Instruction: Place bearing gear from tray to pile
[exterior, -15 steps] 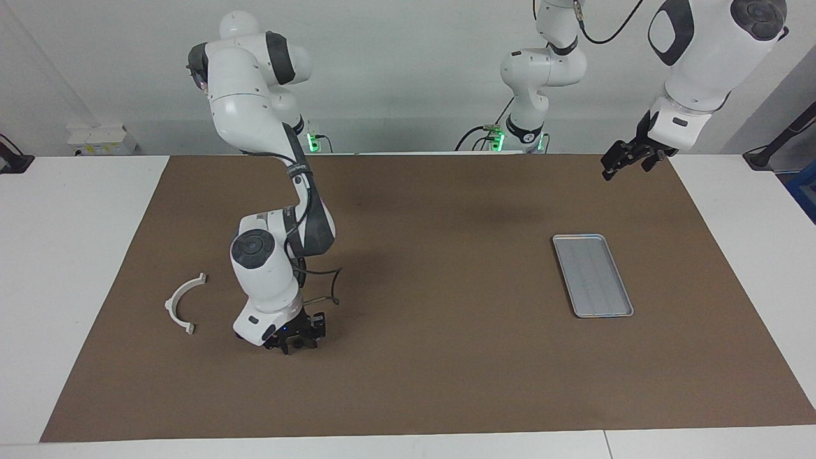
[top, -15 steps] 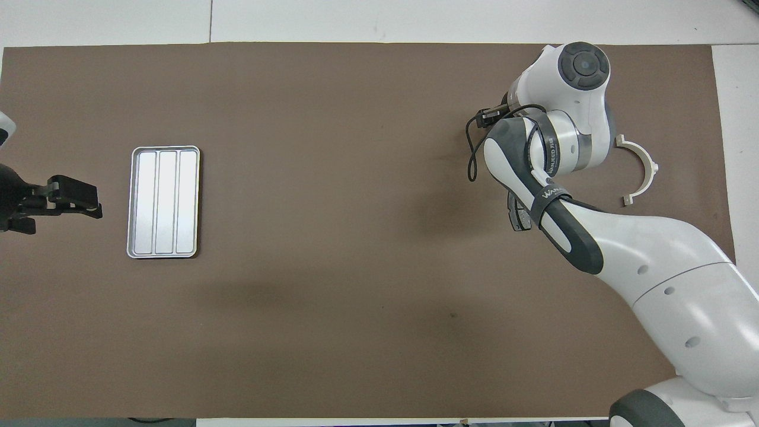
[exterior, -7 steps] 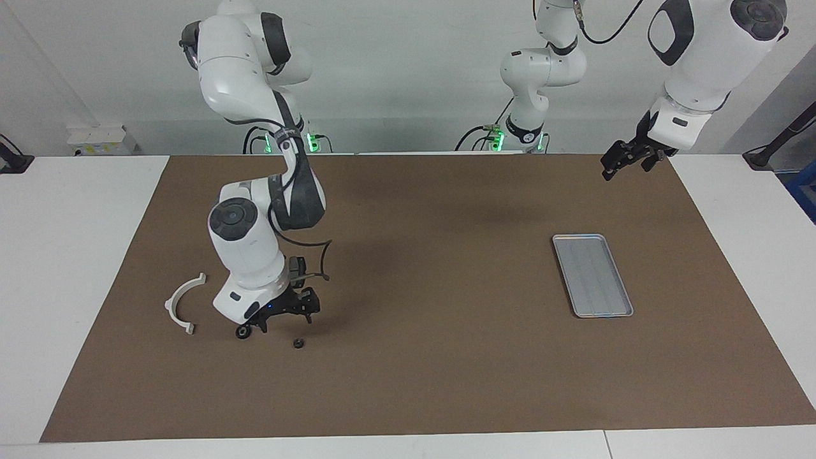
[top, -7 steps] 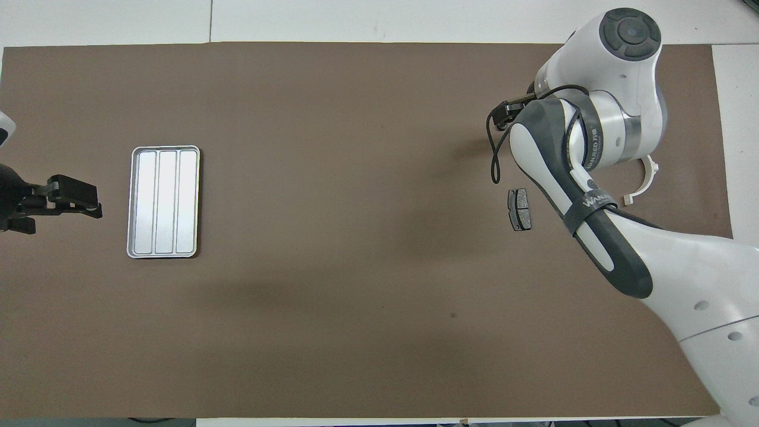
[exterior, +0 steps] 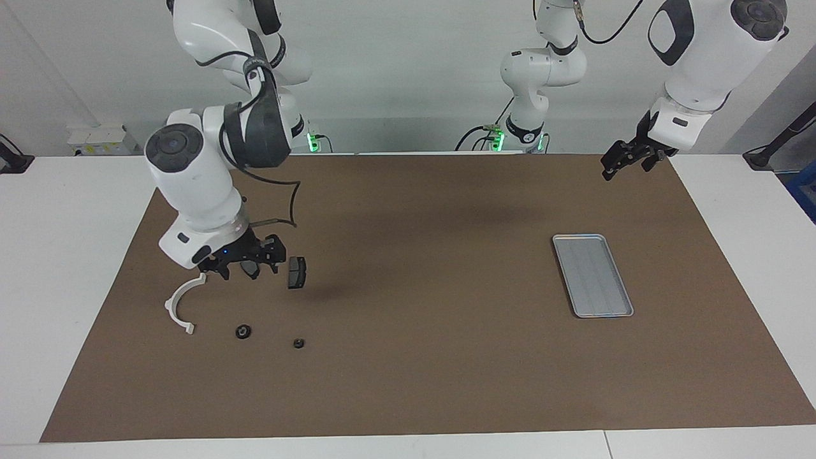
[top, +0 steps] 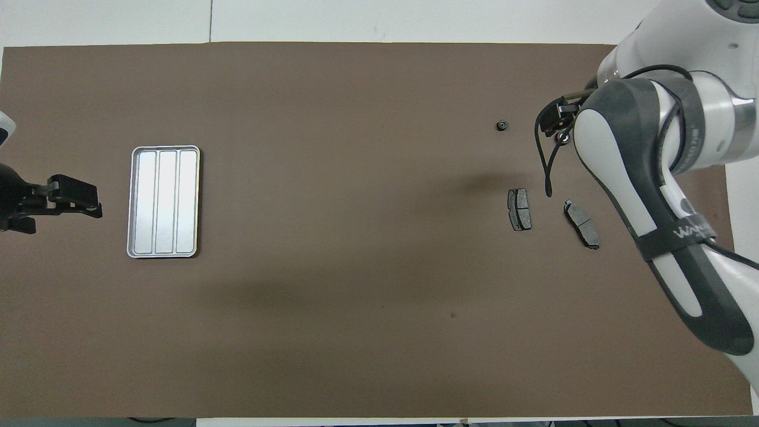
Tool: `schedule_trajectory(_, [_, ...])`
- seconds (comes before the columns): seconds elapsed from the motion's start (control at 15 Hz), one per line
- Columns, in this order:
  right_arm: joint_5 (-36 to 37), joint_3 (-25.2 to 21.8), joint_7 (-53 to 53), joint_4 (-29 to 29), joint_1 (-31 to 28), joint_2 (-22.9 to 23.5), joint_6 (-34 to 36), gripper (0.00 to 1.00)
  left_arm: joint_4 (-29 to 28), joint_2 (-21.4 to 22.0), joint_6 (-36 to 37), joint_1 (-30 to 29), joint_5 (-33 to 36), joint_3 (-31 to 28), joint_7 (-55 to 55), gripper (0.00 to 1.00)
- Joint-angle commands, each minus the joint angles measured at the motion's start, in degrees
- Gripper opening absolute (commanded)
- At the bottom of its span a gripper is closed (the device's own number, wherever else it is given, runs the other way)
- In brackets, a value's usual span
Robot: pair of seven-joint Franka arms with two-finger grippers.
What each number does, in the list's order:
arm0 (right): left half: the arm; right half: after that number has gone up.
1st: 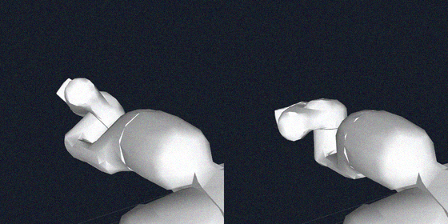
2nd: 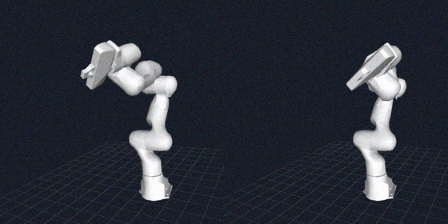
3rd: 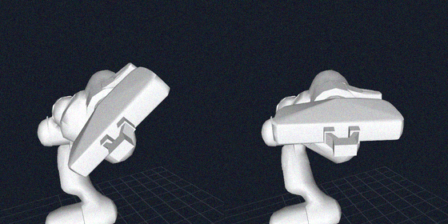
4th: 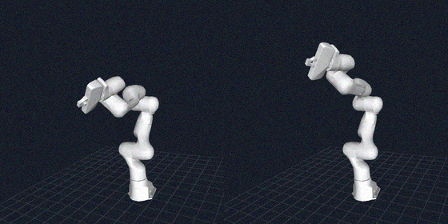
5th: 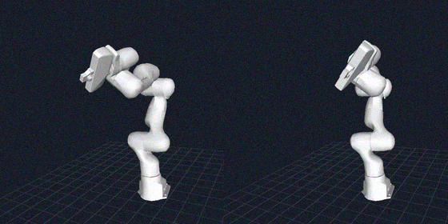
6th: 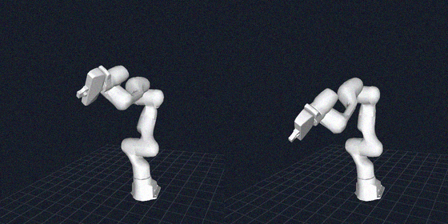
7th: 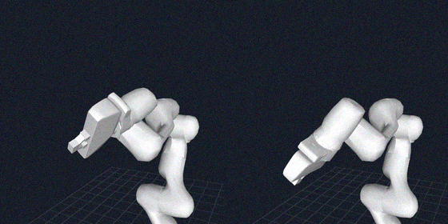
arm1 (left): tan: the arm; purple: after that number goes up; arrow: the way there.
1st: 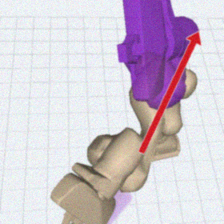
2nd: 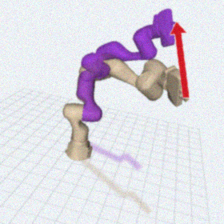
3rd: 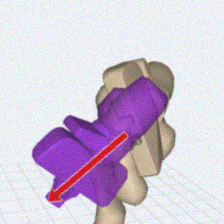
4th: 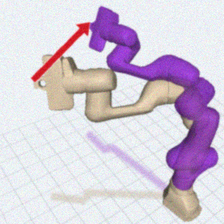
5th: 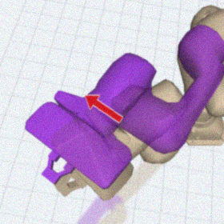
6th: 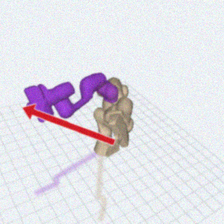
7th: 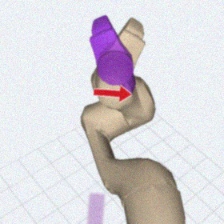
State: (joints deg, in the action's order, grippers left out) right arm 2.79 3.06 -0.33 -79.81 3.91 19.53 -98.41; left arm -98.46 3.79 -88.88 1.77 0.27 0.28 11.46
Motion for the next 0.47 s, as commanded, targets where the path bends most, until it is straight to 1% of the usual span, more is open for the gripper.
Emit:
schedule_trajectory(0.0, [-0.2, 0.6, 0.4, -2.5, -0.7, -6.7, 4.3, 1.00, -0.4, 1.0, 1.0, -0.2, -0.6, 0.0, -0.7, 1.00])
schedule_trajectory(0.2, [-0.2, 0.6, 3.4, -2.5, -1.4, -10.6, 7.7, 1.00, -0.4, 1.0, 1.0, -0.2, -0.6, 0.0, -0.7, 1.00])
schedule_trajectory(0.4, [-0.4, 0.7, 8.0, -3.2, -3.9, -13.3, 8.8, 1.00, -0.3, 1.0, 1.0, -0.3, -0.6, 0.0, -0.7, 1.00])
